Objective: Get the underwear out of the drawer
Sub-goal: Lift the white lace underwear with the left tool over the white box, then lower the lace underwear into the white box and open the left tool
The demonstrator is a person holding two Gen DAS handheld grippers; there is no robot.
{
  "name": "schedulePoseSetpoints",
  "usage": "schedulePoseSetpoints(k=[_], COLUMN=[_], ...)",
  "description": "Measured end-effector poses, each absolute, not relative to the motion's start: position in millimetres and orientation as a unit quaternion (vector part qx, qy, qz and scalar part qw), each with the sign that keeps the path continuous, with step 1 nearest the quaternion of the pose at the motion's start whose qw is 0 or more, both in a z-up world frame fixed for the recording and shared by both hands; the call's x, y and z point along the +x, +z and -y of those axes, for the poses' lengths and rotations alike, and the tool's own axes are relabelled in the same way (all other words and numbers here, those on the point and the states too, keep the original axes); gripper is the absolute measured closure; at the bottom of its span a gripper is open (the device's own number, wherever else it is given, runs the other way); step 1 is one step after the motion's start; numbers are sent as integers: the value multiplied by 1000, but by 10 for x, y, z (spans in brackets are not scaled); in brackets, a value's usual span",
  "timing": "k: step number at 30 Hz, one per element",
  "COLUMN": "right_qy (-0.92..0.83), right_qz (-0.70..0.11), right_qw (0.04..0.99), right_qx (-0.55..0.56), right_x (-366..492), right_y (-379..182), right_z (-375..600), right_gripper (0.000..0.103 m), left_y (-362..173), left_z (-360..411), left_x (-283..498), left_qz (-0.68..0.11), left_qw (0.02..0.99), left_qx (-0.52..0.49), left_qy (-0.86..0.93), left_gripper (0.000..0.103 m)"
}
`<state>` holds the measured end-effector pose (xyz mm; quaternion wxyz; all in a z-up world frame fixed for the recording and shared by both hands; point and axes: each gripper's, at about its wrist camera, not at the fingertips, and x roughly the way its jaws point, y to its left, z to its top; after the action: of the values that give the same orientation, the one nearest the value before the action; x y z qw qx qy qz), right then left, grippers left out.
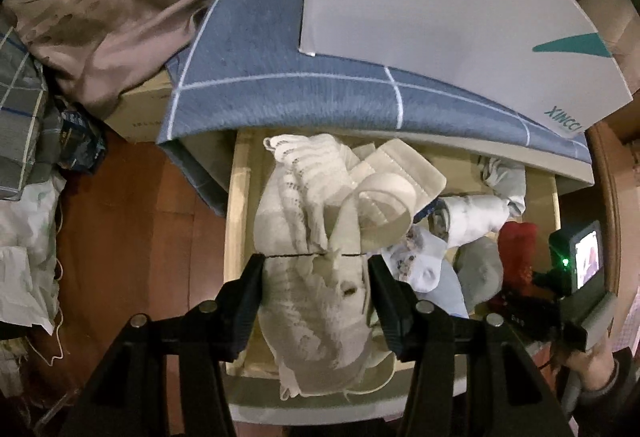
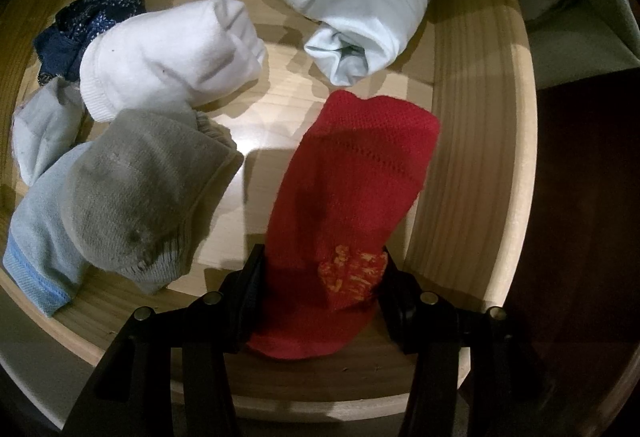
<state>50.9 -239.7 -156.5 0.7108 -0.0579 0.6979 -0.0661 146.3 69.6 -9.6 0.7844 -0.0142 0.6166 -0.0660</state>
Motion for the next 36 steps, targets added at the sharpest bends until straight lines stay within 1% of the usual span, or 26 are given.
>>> schedulePoseSetpoints(k=[11,16,21,26,30,36], right_qy=[-65,-64,-64,-64,-64,-65], right_qz=[-698,-698,-698,-698,-697,-701], right_qw=[711,711,711,711,711,708], right_qx=[-59,-59,-59,-60,-59,-60], right_x=[514,521,522,526,519,533], right_y=[-1564,-1560,-1561,-1564,-1568,-1577], right_z=[2412,2424,2425,2428,2418,2402], right_gripper=[54,54,54,54,54,55], left_y=[-6,169,528,1061,1536,1899], left_z=[-676,-698,-717,-751,-719,-614], left_x=[1303,1233,1166,1139,1270,1608], left_qz=[-619,-603,-578,-534,-490,-462], left_qw=[781,792,809,837,862,878], left_qx=[-6,-15,-11,-18,-18,-26], left_qy=[-83,-91,-105,-120,-127,-124], left_gripper=[53,54,54,54,54,54])
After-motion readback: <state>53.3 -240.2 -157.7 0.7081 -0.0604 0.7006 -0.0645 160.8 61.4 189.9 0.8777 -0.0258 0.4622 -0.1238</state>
